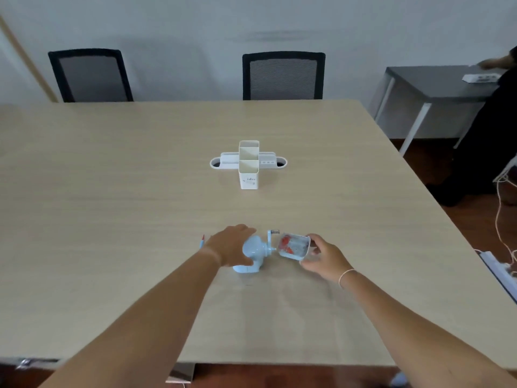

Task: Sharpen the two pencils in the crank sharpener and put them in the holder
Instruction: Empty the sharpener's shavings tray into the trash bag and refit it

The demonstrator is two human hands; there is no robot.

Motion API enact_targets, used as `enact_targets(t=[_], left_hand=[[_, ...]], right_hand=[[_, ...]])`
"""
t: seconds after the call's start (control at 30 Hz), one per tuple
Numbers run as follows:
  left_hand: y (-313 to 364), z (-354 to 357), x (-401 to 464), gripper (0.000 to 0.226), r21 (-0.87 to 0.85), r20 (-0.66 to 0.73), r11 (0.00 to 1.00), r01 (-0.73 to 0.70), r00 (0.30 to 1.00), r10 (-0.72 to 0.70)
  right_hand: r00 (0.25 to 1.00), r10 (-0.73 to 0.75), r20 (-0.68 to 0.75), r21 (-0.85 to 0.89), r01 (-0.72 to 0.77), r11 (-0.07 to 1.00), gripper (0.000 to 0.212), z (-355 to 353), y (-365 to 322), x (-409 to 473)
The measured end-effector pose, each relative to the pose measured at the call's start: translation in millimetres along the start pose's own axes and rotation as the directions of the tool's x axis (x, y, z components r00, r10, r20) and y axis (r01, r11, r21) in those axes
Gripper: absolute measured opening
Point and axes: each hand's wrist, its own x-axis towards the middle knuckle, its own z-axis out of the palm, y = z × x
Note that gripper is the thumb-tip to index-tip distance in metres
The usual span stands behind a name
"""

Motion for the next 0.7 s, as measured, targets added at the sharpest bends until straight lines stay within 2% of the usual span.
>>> enact_targets(t=[0.27, 0.5, 0.7], left_hand=[[-7.5, 0.3, 8.1, 0.075, -0.009, 0.03, 0.999, -0.047, 0.998, 0.047], [-14.7, 2.3, 10.0, 0.075, -0.056, 0.016, 0.996, -0.066, 0.998, 0.067], [-15.2, 2.9, 11.0, 0.075, -0.07, 0.017, 0.995, -0.077, 0.997, 0.079]], right_hand=[[0.99, 0.023, 0.142, -0.137, -0.004, 0.991, 0.058, 20.2, -10.4, 8.9], [0.981, 0.046, 0.191, -0.171, -0.012, 0.985, 0.049, 29.7, -13.1, 10.3], [0.981, 0.041, 0.189, -0.161, -0.01, 0.987, 0.051, 43.7, -18.9, 17.6]])
